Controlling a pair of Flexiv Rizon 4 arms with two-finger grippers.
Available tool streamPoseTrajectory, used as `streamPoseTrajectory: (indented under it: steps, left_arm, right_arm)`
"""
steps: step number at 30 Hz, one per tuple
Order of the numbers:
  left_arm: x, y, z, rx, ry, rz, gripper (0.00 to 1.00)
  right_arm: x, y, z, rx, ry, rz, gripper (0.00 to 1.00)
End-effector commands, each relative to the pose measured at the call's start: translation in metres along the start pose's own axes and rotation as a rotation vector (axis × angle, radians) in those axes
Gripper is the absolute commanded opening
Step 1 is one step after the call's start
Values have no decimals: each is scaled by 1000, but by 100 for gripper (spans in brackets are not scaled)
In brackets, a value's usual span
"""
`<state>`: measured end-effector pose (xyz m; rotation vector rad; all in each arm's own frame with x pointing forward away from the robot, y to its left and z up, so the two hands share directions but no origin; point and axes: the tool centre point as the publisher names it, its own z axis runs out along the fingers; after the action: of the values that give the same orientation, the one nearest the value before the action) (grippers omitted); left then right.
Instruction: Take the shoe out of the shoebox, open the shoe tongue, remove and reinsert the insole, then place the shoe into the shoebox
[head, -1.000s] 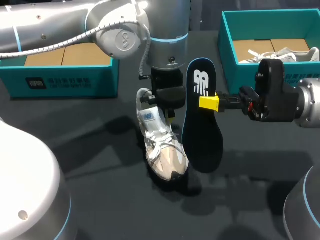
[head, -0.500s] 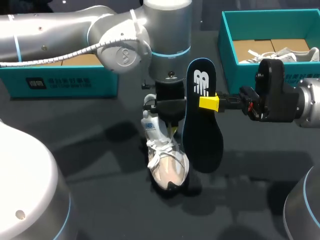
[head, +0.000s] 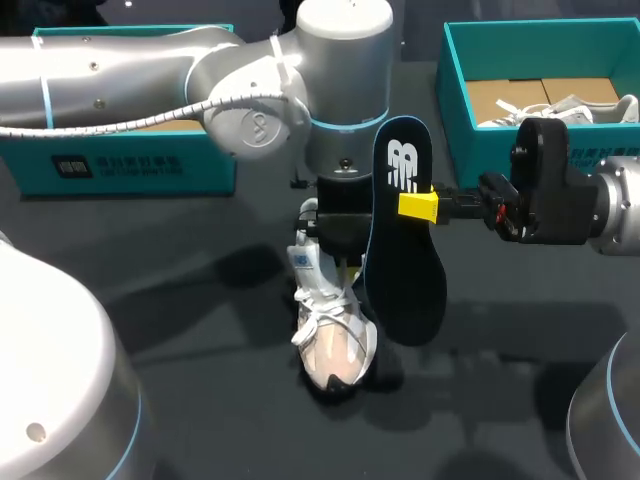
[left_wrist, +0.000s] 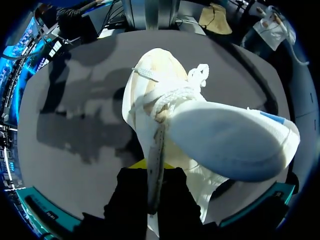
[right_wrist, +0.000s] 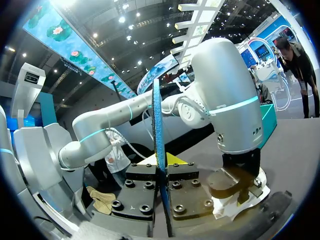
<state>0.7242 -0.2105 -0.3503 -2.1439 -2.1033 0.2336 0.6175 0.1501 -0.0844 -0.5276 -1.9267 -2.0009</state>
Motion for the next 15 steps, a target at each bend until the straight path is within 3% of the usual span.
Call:
streamPoseTrajectory:
  steps: [1,15]
  left_arm:
    - [-10,5,4,5,14,-1,0]
    - [-22,15,20,-11,40,3,0]
  right_arm:
    - [0,-1,2,0,-1,1,0]
    - [0,-1,2,0,-1,1,0]
